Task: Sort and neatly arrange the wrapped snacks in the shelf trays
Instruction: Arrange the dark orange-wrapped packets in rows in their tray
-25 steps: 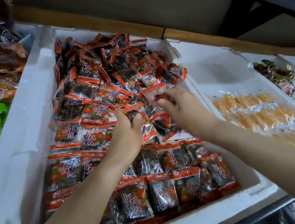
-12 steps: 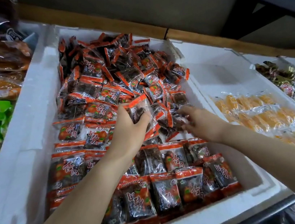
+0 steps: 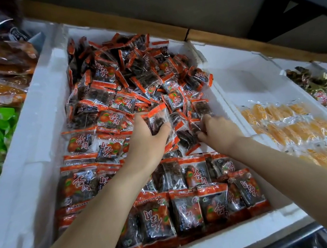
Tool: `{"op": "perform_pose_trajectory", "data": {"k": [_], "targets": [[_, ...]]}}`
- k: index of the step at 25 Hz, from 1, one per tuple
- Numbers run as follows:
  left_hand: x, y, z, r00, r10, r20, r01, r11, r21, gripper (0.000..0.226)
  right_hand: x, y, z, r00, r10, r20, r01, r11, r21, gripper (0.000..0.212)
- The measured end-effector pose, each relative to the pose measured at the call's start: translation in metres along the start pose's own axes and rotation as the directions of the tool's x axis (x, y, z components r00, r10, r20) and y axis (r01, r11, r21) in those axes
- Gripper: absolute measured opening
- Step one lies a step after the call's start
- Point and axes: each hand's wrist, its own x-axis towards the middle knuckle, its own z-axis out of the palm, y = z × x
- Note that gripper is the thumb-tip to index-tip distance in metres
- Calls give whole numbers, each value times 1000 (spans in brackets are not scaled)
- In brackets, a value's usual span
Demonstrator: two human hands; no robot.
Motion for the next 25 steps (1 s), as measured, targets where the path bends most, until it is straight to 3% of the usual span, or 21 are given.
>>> {"op": "perform_pose_trajectory", "data": {"k": [2,4,7,9,11,13,16,19,25], "targets": [[0,0,0,1000,-15,0,15,1000,8,33,4,-4,5,999,33,34,-33,999,14,23],[0,0,-1,1000,-17,-4,17,1000,4,24,8,-5,4,995,70,74,-72,997,34,21],[2,-2,-1,1000,-16,1,16,1000,0,33,12,-3,-7,990,66,124,-53,992,-111,24],[4,-4,0,1000,-17,12,17,1000,7,52,12,2,-13,991,-108,78,116,988,-105,26],[6,-4,1,1000,-18,3,18,1000,5,53,12,8,-13,919,-375,126,383,922,-51,53],[6,-4,1,1000,-12,-10,12,1000,2,50,13,9,-7,846,-491,209,504,864,-12,67],[7,-6,1,1000,-16,-14,16,1000,3,57,13,8,2,876,-454,161,458,889,8,69],[7,-6,0,1000,-21,-18,21,1000,12,56,8,2,6,887,-443,130,457,882,-112,69],[6,-5,0,1000,-13,0,13,1000,13,53,-14,21,-2,927,-373,-24,374,927,26,65]]}}
